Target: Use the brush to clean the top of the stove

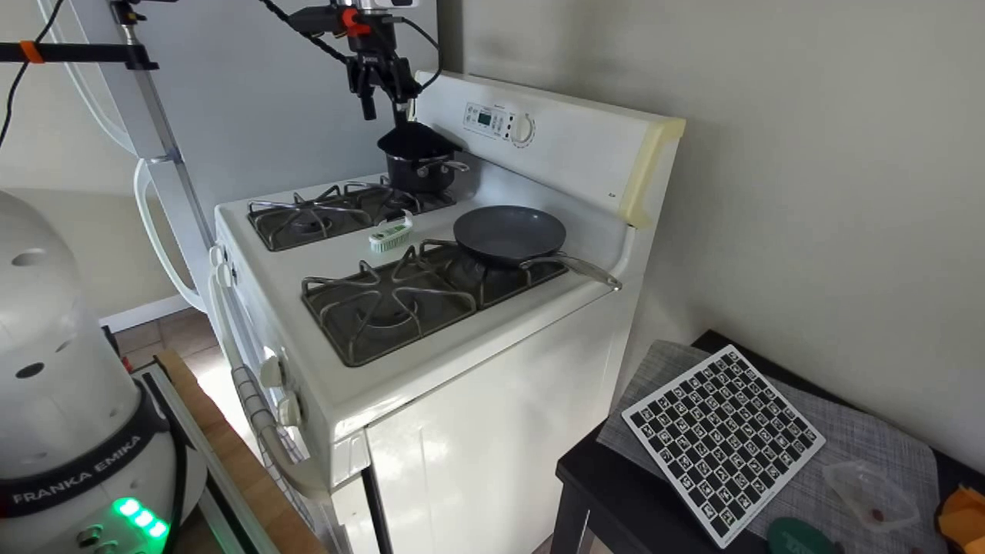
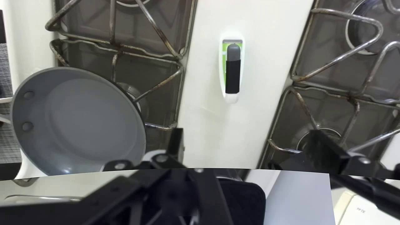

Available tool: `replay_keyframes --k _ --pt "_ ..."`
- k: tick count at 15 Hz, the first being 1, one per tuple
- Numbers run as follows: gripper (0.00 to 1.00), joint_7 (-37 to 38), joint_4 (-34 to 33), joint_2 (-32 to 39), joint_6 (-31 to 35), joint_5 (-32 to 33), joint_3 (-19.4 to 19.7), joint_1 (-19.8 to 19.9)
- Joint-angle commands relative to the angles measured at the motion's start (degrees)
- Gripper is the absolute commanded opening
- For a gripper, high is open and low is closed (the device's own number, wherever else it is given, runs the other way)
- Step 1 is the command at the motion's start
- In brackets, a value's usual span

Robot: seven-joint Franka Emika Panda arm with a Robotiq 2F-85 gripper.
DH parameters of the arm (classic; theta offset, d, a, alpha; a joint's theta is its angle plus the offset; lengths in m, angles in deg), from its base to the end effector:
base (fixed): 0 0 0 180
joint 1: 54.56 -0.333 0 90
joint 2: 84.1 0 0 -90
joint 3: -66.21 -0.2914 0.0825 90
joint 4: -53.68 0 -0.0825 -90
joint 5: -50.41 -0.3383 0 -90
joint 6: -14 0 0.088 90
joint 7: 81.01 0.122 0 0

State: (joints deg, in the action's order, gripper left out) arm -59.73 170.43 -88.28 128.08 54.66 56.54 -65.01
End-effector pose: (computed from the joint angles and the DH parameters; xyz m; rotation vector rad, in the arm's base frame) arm 0.4677 0.1667 0.4561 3.0743 0.0137 0.0798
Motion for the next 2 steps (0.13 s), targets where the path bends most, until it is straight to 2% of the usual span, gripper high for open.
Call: replay_keyframes --k 1,2 --pt "1.00 -0.02 -0.10 0.04 -0.12 -0.01 -0.45 0.45" --pt "1.00 -0.01 -0.10 0.06 -0.12 0.02 -0.45 0.45"
